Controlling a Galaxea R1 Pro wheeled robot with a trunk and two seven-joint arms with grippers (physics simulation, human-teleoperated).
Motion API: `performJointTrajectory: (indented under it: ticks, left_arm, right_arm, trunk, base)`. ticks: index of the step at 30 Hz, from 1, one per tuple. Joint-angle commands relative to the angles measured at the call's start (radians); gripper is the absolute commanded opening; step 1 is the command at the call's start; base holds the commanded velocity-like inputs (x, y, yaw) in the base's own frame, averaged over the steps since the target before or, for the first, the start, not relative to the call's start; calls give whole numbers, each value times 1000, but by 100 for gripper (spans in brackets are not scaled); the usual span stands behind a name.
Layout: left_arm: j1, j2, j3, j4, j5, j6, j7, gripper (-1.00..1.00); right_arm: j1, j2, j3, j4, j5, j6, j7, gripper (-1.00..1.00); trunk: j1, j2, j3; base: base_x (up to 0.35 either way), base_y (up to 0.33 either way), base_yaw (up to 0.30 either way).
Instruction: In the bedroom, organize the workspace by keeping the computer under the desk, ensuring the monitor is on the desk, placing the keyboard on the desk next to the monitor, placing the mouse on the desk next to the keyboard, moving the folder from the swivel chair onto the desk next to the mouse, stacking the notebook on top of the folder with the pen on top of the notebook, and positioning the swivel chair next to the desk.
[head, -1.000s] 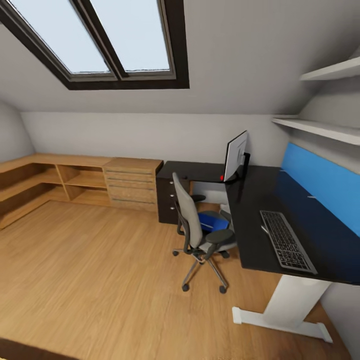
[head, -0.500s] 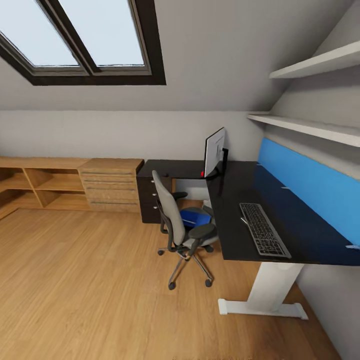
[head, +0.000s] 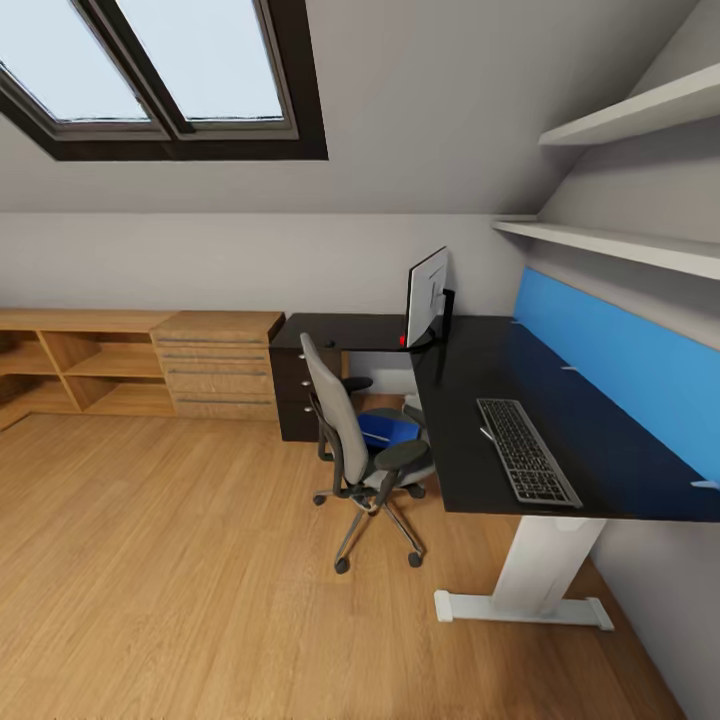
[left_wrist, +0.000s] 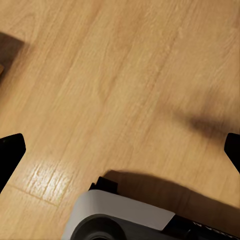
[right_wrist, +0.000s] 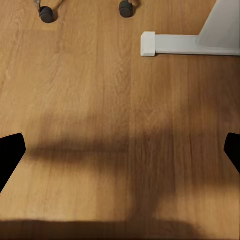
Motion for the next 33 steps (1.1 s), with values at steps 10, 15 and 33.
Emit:
performJointTrajectory:
  ticks: [10,15,33]
  left_arm:
    - [0,0,1,0,0,1,-1,100]
    - [0,0,1,0,0,1,-1,100]
    - [0,0,1,0,0,1,0,100]
  right_arm:
    - [0,0,-4,12,5,-4,0,100]
    - [0,0,-4,16,5,-3,0,100]
    - [0,-1,-4,18,5,-1,0,100]
  trunk:
    - [38,-71,-33]
    - [58,-106,-48]
    - [127,-232,-105]
  base:
    - [0,0,0]
    - [0,0,0]
    - [0,0,0]
